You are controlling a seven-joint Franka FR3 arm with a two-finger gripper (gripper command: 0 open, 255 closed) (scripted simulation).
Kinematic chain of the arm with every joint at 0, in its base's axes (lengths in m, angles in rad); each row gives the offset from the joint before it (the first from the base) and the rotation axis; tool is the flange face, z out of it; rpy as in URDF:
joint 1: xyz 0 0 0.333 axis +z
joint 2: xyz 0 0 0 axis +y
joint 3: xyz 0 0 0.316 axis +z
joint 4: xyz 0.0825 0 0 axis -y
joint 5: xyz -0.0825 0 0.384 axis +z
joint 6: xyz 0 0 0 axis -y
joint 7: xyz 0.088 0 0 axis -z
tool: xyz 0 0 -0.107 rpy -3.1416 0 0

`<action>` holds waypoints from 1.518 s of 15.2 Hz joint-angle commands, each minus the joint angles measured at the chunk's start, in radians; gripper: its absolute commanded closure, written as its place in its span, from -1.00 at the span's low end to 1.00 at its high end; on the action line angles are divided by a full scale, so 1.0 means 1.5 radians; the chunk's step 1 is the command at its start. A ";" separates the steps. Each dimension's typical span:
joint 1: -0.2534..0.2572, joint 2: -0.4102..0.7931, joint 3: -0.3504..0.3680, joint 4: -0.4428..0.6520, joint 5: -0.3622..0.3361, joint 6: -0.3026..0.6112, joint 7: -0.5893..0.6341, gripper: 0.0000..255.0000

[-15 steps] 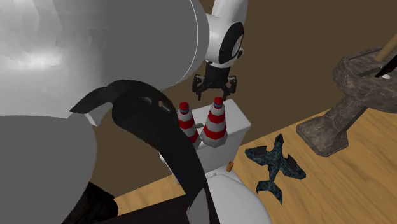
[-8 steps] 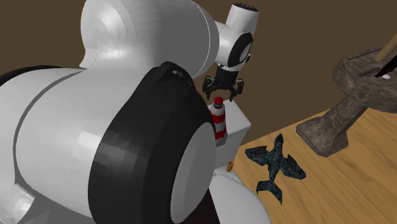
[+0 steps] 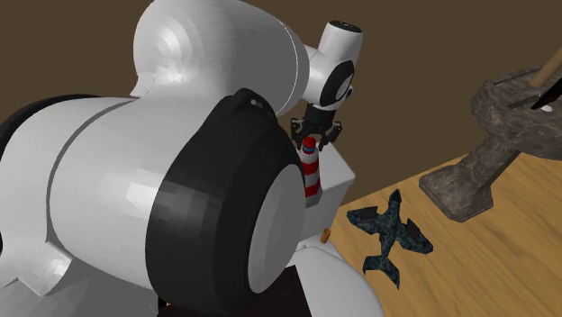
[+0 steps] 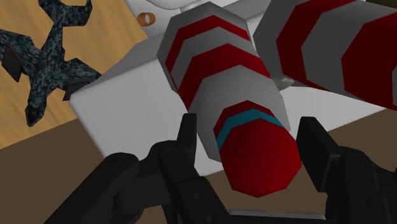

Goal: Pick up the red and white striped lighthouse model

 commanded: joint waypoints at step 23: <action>0.004 -0.045 -0.012 0.063 -0.027 -0.103 0.024 1.00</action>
